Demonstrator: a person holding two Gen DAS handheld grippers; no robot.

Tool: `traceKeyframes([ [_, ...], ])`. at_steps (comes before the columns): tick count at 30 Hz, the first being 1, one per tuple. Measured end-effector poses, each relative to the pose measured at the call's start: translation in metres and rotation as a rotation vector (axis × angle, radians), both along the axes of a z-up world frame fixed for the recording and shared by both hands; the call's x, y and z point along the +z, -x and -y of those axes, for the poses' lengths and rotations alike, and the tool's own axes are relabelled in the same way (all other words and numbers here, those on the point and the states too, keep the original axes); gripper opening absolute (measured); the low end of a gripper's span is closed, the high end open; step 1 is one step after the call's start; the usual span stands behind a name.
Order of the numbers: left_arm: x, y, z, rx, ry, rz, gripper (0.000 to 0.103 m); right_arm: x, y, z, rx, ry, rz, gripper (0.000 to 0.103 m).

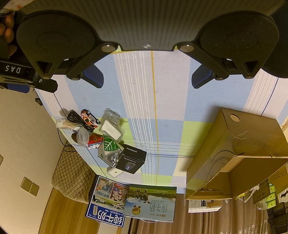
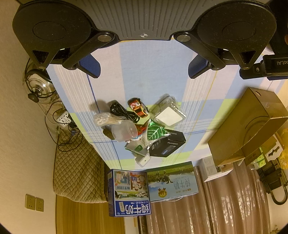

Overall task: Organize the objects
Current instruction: 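Move both tools toward the cluttered objects on the table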

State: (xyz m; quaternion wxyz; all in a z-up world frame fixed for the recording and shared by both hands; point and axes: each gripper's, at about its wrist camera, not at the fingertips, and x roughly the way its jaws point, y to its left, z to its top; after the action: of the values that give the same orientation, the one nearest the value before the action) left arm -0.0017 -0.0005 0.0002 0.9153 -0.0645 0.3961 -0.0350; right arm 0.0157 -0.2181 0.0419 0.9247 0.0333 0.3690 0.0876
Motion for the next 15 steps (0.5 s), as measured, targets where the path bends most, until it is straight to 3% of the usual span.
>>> traceKeyframes([
  [15,0.0024,-0.0022,0.0011,-0.018,-0.001,0.006,0.102,-0.0021,0.0002,0.0000,-0.005,-0.004,-0.008,0.101],
])
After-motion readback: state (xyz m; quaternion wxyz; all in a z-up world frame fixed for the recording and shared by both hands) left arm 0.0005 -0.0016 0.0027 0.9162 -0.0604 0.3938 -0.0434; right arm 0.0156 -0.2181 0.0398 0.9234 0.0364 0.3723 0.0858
